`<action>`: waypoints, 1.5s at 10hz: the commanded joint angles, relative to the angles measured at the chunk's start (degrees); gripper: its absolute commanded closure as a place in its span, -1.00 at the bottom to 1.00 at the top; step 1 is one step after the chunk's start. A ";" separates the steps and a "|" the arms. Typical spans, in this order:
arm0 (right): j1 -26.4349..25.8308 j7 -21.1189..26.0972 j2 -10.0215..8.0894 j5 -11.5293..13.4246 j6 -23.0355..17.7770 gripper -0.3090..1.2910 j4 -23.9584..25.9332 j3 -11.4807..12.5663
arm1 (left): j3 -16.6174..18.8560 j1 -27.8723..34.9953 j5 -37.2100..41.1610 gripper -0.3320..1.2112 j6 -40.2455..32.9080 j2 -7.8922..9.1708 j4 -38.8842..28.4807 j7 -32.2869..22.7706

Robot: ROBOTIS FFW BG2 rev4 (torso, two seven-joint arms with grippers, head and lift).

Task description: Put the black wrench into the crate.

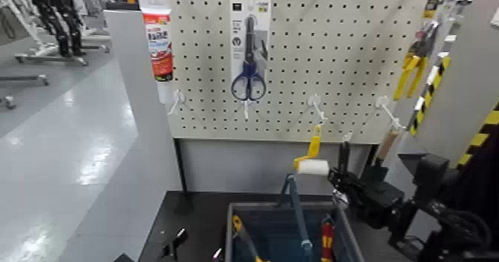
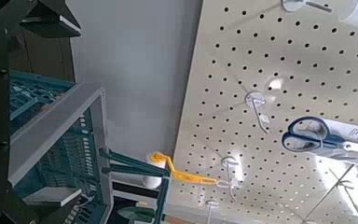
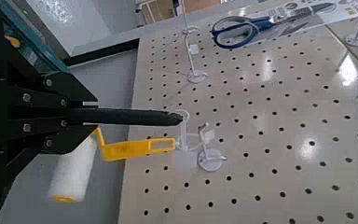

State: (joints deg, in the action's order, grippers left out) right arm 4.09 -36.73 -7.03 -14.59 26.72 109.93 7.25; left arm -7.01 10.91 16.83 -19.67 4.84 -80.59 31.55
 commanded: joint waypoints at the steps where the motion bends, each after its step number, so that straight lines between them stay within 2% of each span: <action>1: -0.14 -0.80 0.26 0.00 0.00 0.80 -4.81 -0.84 | -0.63 -0.54 0.31 -0.43 -0.55 0.17 0.70 0.09; 4: -0.66 -2.20 0.35 -0.09 0.09 0.80 -9.21 -1.72 | -0.90 -0.81 0.40 -0.43 -0.64 0.34 0.96 0.18; 11: -1.10 -2.91 0.17 0.62 4.75 0.76 -9.65 -1.98 | -1.07 -1.16 0.31 -0.43 -0.64 0.52 1.05 0.62; 12: -1.37 -2.99 0.61 0.35 7.29 0.26 -9.65 -1.54 | -1.07 -1.16 0.31 -0.43 -0.64 0.52 1.05 0.62; 13: -1.19 -2.55 0.53 -0.18 7.21 -0.28 -9.56 -1.54 | -1.07 -1.16 0.31 -0.43 -0.64 0.52 1.05 0.62; 14: -1.19 -2.64 0.53 -0.18 7.12 -0.41 -9.47 -1.54 | -1.16 -1.25 0.31 -0.43 -0.64 0.61 1.05 0.70; 15: -1.19 -2.64 0.53 -0.18 6.77 -0.44 -9.47 -1.37 | -1.16 -1.25 0.31 -0.43 -0.64 0.61 1.05 0.70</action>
State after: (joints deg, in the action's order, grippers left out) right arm 2.89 -39.41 -6.50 -14.75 33.65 100.45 5.83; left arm -8.12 9.67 17.14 -20.30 5.43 -79.54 32.25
